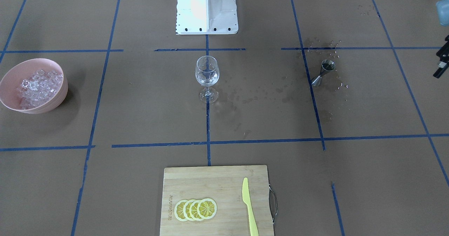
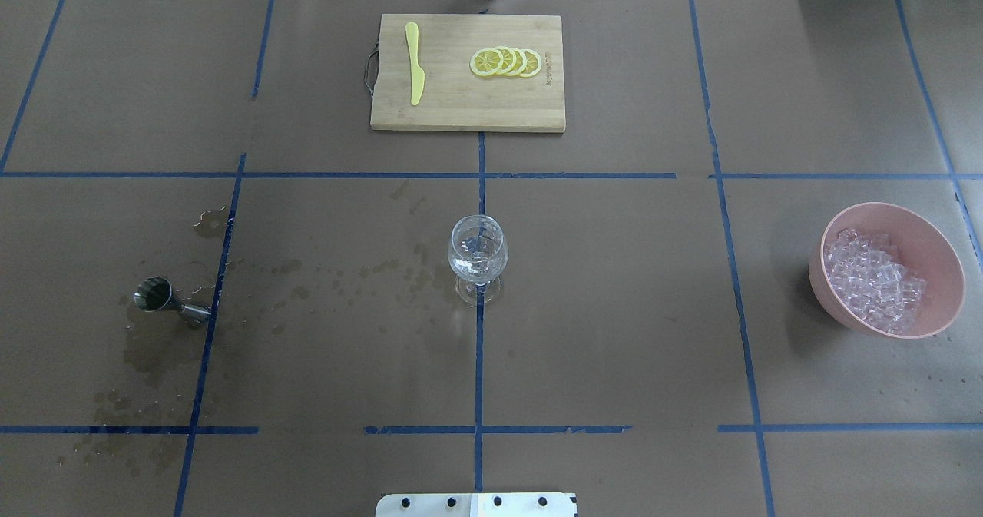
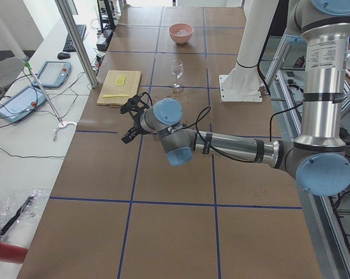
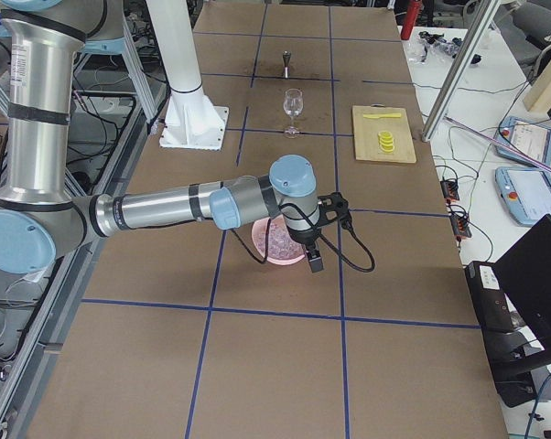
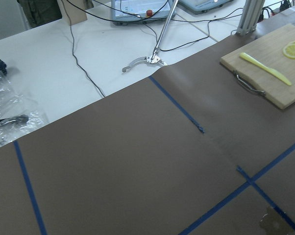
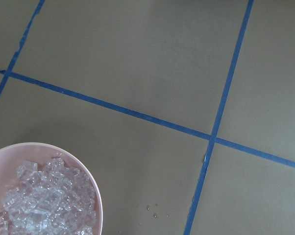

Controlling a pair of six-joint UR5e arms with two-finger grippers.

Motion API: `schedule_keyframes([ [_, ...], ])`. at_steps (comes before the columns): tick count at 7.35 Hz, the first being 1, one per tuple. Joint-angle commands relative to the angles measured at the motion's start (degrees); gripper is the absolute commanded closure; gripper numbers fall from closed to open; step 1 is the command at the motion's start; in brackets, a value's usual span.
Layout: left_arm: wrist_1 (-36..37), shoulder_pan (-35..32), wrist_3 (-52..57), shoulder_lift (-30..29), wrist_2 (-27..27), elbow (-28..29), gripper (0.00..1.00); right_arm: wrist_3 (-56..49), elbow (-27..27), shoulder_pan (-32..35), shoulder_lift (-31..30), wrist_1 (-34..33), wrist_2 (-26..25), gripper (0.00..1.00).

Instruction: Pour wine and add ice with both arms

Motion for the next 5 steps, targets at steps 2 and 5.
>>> schedule_keyframes([
  [2,-3.62,14.26,-9.82,2.35,20.28,-6.78,0.00,-0.02,-0.08,-0.01,-0.35,0.29,-0.04,0.00],
  [5,-13.38,32.85,-17.99,9.03,43.26,-8.03,0.00,-0.11,-0.08,-0.01,-0.52,0.29,-0.21,0.00],
])
